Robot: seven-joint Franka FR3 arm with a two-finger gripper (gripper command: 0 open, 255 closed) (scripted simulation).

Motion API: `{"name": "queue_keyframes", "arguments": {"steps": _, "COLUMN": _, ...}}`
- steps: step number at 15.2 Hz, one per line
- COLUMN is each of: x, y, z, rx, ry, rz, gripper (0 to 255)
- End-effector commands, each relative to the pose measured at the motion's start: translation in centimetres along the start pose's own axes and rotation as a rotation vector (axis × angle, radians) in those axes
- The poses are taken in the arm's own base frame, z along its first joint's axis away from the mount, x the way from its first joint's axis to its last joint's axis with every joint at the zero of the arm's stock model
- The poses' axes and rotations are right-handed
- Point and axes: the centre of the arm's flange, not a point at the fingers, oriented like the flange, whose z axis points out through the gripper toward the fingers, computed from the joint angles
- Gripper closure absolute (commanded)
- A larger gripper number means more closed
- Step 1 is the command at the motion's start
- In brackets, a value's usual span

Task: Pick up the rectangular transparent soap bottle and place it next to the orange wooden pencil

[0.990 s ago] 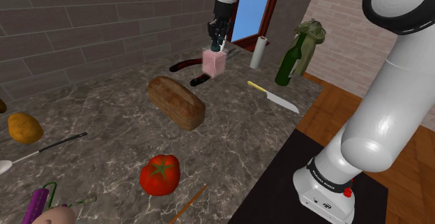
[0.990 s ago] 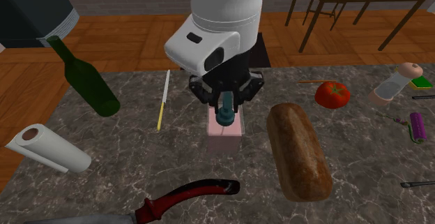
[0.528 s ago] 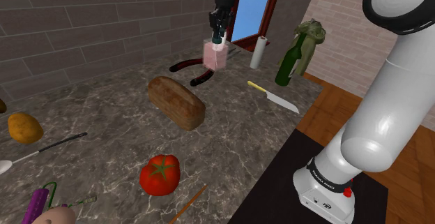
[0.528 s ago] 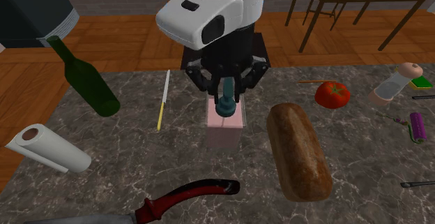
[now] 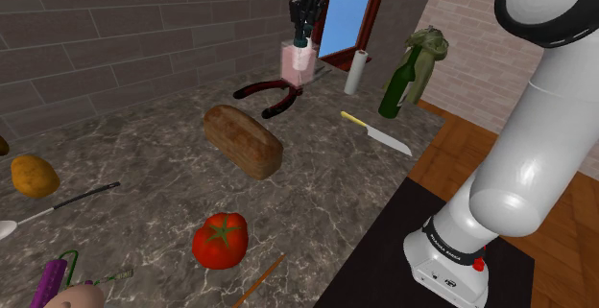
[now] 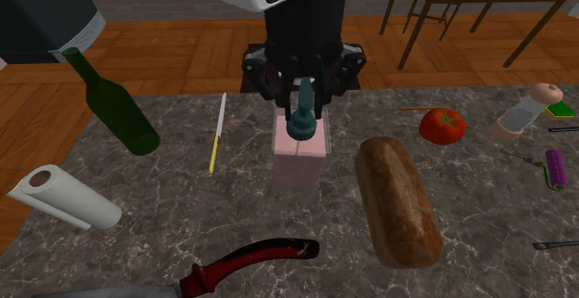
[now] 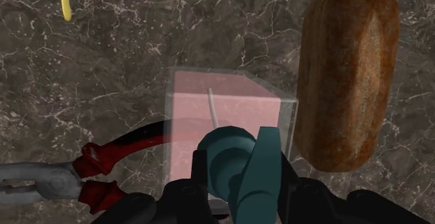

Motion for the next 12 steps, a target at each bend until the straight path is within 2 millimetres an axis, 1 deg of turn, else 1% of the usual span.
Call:
{"name": "queue_keyframes", "arguments": {"steps": 1, "x": 0.0, "y": 0.0, "z": -1.2, "rx": 0.0, "ry": 0.0, "rz": 0.0, "gripper": 255}}
{"name": "queue_keyframes", "arguments": {"steps": 9, "x": 0.0, "y": -0.2, "z": -5.4, "rx": 0.0, "ry": 0.0, "rz": 0.0, "gripper": 255}}
{"name": "queue_keyframes", "arguments": {"steps": 10, "x": 0.0, "y": -0.2, "z": -5.6, "rx": 0.0, "ry": 0.0, "rz": 0.0, "gripper": 255}}
{"name": "queue_keyframes", "arguments": {"steps": 12, "x": -1.7, "y": -2.2, "z": -5.5, "rx": 0.0, "ry": 0.0, "rz": 0.0, "gripper": 255}}
